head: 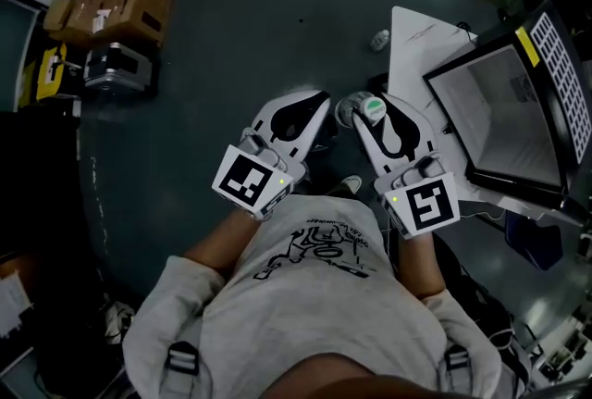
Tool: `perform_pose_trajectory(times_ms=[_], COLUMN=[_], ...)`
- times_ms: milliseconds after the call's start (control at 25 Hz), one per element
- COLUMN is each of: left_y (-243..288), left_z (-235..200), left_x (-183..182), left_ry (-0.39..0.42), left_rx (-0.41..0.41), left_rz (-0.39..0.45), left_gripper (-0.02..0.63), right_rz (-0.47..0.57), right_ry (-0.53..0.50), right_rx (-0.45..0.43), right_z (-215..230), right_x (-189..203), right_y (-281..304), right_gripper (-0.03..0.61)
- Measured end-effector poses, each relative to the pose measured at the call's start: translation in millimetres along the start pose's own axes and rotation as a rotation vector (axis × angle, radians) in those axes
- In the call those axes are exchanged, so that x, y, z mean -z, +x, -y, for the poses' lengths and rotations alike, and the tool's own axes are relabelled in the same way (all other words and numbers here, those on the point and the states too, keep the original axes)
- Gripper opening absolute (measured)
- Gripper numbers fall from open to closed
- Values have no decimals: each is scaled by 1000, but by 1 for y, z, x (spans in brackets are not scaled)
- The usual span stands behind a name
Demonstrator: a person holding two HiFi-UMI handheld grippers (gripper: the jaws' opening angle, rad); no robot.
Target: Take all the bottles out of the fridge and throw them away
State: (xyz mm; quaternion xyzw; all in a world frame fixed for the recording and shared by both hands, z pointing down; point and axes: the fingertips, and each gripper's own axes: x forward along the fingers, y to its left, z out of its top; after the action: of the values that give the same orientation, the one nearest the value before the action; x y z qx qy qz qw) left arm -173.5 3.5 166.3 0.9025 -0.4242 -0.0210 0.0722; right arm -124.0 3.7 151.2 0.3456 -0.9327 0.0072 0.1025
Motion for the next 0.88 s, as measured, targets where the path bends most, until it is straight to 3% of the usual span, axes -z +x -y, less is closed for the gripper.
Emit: perform_pose_trajectory(times_ms=[360, 600, 760, 880], left_y=[-18, -15, -14, -11], left_z=[-24, -26, -30, -35], left_x=[6, 18, 29, 37], left_ry=[-7, -31, -20, -35], left_rx=[-14, -31, -39, -53], left_rz=[-2, -6, -17, -25], left_gripper=[14, 14, 14, 14], right_rz=[-36, -121, -36, -29], right_ry=[6, 8, -6, -13], right_rx=[-36, -85, -87, -100], right_z=[-21, -22, -17, -16], right_x=[10, 30, 22, 28], right_y=[24, 24, 37, 43], right_gripper=[165, 166, 165, 165])
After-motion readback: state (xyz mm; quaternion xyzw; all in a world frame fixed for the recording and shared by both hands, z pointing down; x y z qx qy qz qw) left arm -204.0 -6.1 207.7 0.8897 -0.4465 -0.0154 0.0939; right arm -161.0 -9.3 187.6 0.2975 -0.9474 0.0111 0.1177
